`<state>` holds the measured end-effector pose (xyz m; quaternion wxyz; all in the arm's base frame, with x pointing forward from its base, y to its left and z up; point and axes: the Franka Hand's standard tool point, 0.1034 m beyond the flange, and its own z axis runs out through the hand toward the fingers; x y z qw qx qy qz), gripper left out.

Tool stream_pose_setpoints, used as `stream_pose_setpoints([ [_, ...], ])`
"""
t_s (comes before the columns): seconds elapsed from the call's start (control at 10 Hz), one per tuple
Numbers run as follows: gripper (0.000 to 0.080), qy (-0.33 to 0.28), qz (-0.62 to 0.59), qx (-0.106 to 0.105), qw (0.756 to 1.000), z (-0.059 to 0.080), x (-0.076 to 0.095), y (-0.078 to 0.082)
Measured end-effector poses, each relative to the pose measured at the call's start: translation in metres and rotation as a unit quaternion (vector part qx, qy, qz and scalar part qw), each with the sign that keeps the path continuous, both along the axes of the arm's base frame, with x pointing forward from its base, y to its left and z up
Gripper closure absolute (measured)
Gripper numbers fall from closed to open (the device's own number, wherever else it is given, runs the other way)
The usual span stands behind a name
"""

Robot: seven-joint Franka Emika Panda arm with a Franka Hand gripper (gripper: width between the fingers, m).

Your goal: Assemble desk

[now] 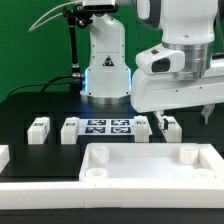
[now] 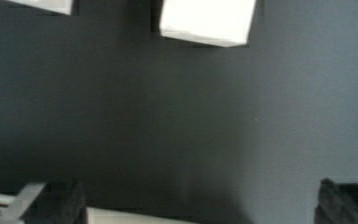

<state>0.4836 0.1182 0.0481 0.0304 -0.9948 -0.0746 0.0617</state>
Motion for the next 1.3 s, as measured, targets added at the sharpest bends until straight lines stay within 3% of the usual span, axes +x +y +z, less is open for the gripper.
stream_pose_setpoints([
  [0.2,0.0151,0.01,0.001,-0.002,1.0,0.001,-0.001,0.0],
  [0.3,0.0151,0.069,0.005,-0.014,0.998,0.003,-0.012,-0.004],
  [0.5,0.0151,0.187,-0.002,-0.04,0.982,0.007,-0.015,0.001],
  [0.9,0.0151,0.312,0.008,-0.052,0.949,-0.001,-0.018,0.003],
  [1.2,0.0151,0.416,0.012,-0.066,0.907,-0.013,-0.039,-0.004],
  [1.3,0.0151,0.407,0.013,-0.062,0.911,-0.016,-0.034,-0.002],
])
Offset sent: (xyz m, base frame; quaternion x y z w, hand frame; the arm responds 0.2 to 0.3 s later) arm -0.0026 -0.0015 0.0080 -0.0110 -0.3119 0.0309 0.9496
